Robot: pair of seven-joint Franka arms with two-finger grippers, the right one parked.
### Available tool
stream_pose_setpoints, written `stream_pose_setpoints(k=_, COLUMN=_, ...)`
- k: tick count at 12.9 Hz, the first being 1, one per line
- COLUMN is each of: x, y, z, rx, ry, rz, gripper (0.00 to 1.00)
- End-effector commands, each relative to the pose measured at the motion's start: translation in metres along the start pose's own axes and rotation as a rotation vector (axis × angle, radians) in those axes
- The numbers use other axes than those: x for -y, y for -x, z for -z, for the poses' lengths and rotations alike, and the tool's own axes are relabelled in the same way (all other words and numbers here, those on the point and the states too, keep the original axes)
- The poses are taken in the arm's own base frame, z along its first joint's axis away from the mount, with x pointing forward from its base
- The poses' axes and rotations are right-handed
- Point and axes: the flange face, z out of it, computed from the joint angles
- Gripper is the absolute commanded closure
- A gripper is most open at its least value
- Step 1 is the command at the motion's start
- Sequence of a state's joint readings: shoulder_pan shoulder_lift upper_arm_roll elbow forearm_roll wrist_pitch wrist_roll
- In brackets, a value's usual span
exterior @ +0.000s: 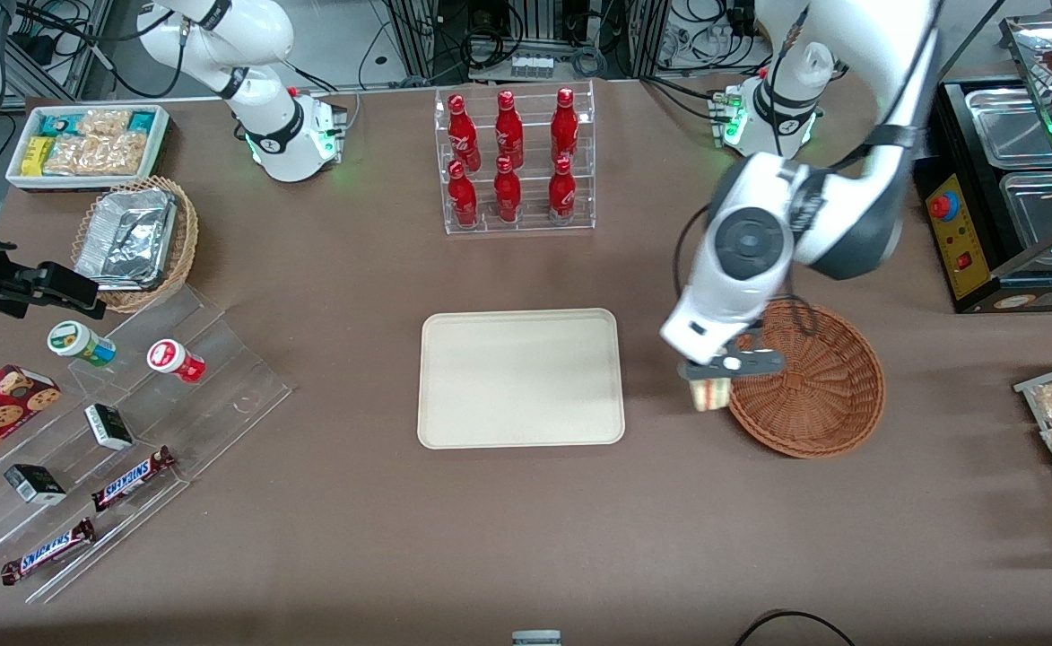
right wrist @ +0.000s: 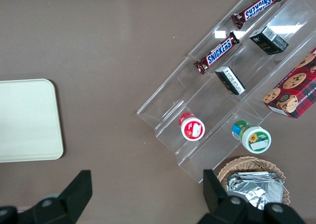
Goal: Place sandwich from basket to tray
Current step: 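Lift the sandwich and carry it with the left gripper toward the tray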
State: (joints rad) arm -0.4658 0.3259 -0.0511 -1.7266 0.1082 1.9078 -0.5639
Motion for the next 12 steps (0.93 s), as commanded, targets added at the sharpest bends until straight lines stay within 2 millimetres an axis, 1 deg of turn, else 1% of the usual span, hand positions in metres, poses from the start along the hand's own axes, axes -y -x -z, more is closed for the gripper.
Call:
stream_pose_setpoints(k=1, x=-0.055, y=-0.001, z=-0.012, rx=0.001, ry=-0.011, rz=-0.062, gripper=1.0)
stream_pose_setpoints(k=2, x=-0.071, y=0.001, z=-0.018, rx=0.001, ry=-0.013, rz=-0.079, gripper=1.0)
stream_pose_setpoints(k=4, x=-0.104, y=0.004, z=-0.023, rx=0.01, ry=0.017, rz=-0.087, gripper=1.0)
stream_pose_setpoints(k=6, x=-0.141, y=0.013, z=-0.037, rx=0.014, ry=0.013, rz=-0.127, gripper=1.0)
stream_pose_setpoints(k=7, x=-0.155, y=0.013, z=-0.041, rx=0.008, ry=0.014, rz=-0.14, gripper=1.0)
stream_pose_setpoints(k=9, x=-0.177, y=0.015, z=-0.057, rx=0.011, ry=0.009, rz=-0.143, gripper=1.0)
stream_pose_setpoints(k=10, x=-0.184, y=0.015, z=-0.062, rx=0.012, ry=0.008, rz=-0.133, gripper=1.0)
stream_pose_setpoints(k=12, x=-0.194, y=0.009, z=-0.08, rx=0.009, ry=0.012, rz=-0.115, gripper=1.0)
